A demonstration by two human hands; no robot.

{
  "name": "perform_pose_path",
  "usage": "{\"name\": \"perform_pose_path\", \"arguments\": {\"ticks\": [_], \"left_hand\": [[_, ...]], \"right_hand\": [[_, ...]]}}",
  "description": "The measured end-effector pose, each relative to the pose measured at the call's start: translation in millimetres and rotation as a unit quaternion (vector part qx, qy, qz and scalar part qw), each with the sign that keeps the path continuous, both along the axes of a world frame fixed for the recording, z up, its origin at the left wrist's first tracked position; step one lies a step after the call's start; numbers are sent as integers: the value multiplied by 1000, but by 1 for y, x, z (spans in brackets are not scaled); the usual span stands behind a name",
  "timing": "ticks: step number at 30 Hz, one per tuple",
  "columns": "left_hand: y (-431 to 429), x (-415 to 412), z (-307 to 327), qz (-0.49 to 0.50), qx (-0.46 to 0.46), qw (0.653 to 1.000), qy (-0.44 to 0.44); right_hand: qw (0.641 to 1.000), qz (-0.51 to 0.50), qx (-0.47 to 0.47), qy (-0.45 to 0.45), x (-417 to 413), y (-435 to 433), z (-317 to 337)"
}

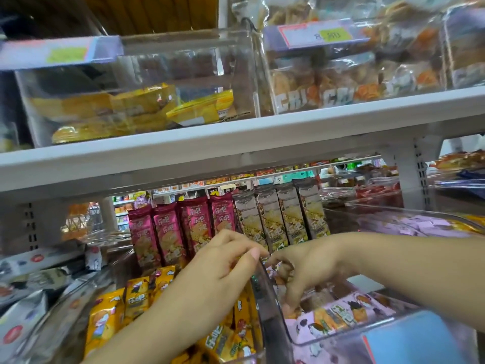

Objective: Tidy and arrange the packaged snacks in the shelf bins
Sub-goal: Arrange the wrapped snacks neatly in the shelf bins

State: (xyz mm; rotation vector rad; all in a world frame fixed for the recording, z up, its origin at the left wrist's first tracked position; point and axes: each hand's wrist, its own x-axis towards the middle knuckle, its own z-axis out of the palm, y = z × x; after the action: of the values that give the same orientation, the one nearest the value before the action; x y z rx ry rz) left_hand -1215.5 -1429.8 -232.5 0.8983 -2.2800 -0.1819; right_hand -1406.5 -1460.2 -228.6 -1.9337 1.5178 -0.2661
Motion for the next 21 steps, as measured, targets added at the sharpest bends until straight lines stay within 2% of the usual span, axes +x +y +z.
{"name": "perform_pose_path", "arguments": {"ticks": [2, 7, 15, 21], "left_hand": [[0, 0, -1, 1, 0, 1000, 3], [1, -2, -1, 2, -1, 1000, 3], [3, 0, -2, 14, -9, 1000, -4], [3, 1, -2, 16, -12, 1000, -6]], "right_hand": [[999, 3, -29, 24, -5, 5, 4], [999, 29, -23, -18, -13, 11, -2], [994, 75, -19, 80, -8, 8, -1], [992, 87, 5, 93, -12, 2, 0]]}}
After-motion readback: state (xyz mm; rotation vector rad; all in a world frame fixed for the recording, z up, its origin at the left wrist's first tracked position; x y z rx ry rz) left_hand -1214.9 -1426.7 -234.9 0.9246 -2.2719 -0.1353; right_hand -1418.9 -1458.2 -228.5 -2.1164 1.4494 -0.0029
